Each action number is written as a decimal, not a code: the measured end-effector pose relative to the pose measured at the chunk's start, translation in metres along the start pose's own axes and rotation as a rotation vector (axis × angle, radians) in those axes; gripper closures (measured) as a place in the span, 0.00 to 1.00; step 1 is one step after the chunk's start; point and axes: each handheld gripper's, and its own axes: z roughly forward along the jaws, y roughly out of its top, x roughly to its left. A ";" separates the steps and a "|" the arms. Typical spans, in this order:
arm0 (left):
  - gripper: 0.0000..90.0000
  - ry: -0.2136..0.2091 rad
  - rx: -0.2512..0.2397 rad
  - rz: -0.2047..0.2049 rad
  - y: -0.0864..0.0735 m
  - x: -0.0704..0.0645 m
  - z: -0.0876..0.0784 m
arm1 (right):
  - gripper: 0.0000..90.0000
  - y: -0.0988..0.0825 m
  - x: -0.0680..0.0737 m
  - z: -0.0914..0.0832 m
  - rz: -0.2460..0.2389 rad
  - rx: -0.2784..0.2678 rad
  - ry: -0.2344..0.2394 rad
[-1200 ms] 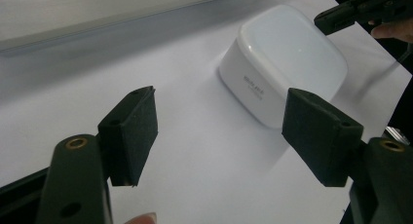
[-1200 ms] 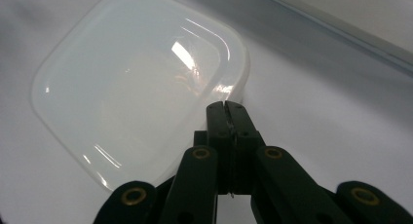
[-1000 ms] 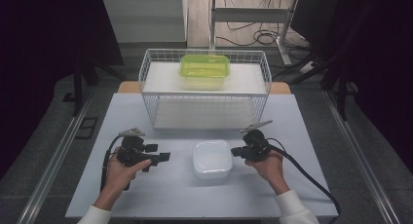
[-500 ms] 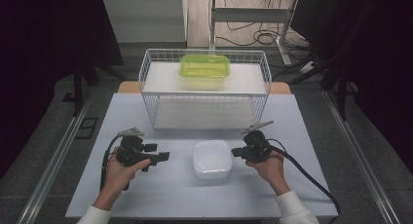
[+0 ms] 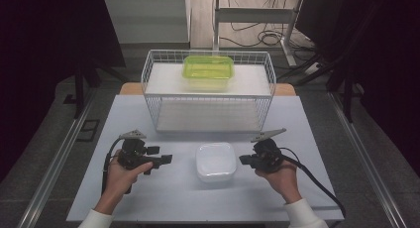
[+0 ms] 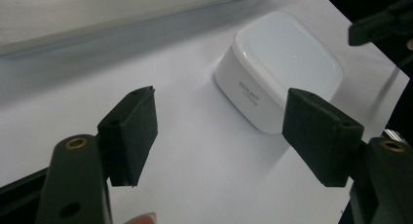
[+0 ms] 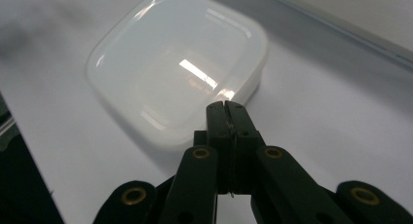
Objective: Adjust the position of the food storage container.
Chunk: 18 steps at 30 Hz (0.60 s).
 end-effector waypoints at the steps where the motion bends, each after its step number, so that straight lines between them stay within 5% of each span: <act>1: 0.32 0.000 0.000 0.000 0.000 0.000 0.000 | 0.99 -0.002 0.004 -0.002 -0.005 0.004 0.006; 6: 0.32 -0.001 0.002 -0.001 0.000 0.000 0.001 | 0.99 -0.012 0.021 -0.007 -0.040 0.014 0.053; 14: 0.31 -0.005 0.003 0.002 -0.001 -0.003 0.001 | 0.99 -0.024 0.035 -0.008 -0.063 0.013 0.060; 18: 0.32 -0.009 0.003 0.005 -0.004 -0.007 0.001 | 0.78 -0.030 0.037 -0.014 -0.050 -0.048 0.061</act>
